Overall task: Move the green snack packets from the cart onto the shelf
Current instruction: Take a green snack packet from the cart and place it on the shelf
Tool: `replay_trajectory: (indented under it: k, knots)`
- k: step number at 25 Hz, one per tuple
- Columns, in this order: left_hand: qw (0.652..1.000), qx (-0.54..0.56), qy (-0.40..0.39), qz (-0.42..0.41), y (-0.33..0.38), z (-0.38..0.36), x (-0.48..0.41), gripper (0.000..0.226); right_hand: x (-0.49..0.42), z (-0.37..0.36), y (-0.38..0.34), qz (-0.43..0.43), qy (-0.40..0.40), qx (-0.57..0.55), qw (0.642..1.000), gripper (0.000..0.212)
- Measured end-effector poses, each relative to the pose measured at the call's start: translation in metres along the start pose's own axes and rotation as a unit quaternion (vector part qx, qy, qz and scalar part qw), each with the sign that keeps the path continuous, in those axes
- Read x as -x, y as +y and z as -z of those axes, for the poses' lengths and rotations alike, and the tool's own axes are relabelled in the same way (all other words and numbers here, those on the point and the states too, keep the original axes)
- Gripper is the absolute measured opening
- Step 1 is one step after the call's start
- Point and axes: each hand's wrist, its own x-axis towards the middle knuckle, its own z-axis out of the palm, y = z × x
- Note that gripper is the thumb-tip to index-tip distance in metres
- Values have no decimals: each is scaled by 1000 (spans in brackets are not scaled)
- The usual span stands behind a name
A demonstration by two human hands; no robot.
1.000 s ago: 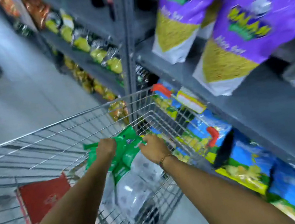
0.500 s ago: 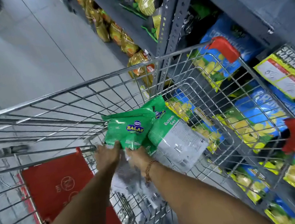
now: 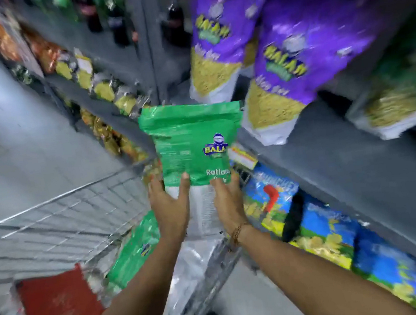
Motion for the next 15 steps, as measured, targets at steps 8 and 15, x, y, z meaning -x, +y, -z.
replay_trajectory:
  k: [8,15]
  knots:
    - [943,46,-293,-152,152,-149,73,44,7,198,-74,229,304,-99,919,42]
    - [921,76,-380,-33,150,-251,70,36,-32,271,-55,8,428,6,904,41]
